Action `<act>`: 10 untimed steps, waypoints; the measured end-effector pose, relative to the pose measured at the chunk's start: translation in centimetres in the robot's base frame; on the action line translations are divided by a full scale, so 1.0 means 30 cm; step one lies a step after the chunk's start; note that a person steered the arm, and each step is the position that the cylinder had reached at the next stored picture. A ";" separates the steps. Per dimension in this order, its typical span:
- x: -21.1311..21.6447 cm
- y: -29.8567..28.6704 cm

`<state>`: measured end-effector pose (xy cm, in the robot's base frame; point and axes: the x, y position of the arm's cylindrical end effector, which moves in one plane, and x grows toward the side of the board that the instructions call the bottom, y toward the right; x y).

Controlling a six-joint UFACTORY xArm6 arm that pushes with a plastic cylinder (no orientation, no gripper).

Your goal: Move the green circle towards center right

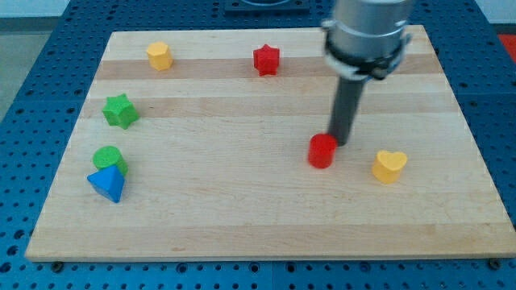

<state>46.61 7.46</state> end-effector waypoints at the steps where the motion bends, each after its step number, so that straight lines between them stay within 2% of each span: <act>1: -0.027 -0.181; 2: -0.151 -0.524; 3: -0.135 -0.900; 4: -0.071 -1.180; 5: 0.048 -1.212; 6: 0.194 -1.144; 7: 0.196 -0.985; 8: 0.073 -0.967; 9: 0.067 -1.098; 10: -0.005 -1.039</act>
<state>46.47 -23.72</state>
